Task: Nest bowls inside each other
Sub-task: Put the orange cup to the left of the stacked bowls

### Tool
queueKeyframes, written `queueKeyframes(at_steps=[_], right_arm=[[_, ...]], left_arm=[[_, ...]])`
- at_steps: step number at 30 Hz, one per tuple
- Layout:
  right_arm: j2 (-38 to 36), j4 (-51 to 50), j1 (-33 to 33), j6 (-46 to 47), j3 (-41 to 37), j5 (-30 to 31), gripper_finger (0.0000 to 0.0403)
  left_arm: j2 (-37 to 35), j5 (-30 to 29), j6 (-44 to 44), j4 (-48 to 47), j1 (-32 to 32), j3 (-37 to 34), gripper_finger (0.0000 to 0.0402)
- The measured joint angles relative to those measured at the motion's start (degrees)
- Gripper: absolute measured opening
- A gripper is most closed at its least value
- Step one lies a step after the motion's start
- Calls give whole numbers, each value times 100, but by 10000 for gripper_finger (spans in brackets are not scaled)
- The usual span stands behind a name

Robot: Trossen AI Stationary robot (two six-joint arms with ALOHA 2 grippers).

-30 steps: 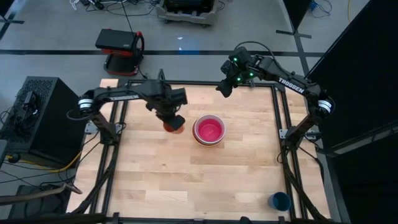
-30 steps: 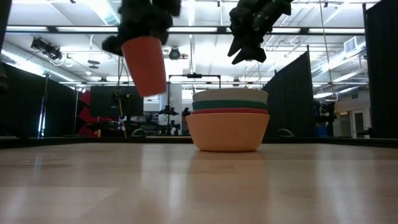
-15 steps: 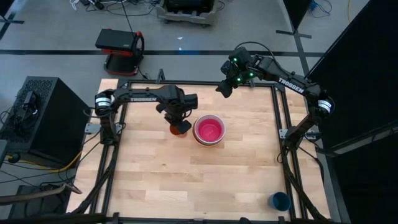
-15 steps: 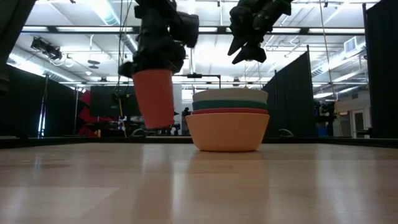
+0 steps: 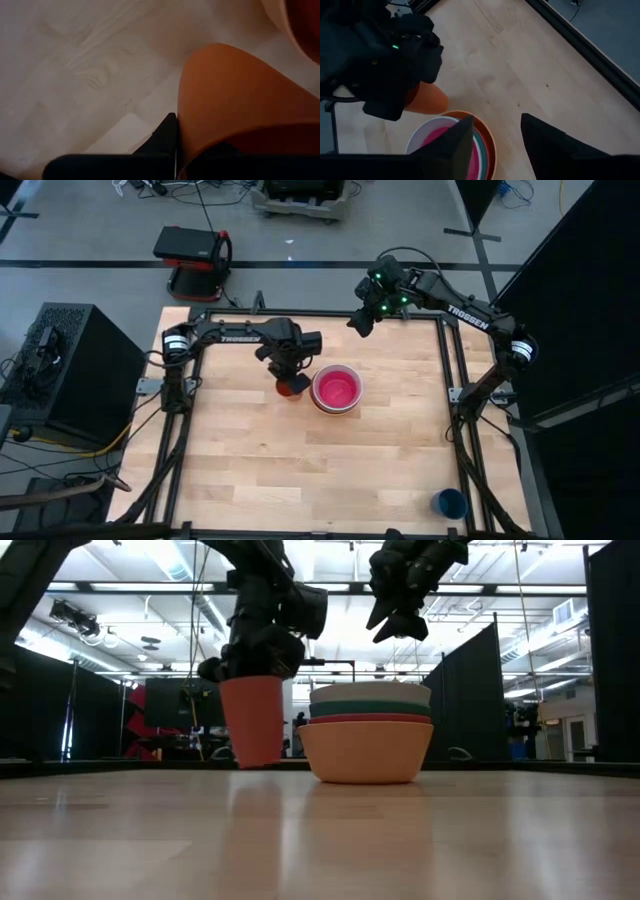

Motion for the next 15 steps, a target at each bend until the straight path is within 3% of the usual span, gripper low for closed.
queueKeyframes(at_steps=[10,15], right_arm=[[2,2,0,-4,0,13,167],[2,3,-1,-15,0,12,166]], left_arm=[[162,144,11,116,0,0,0],[183,201,40,142,-4,1,25]])
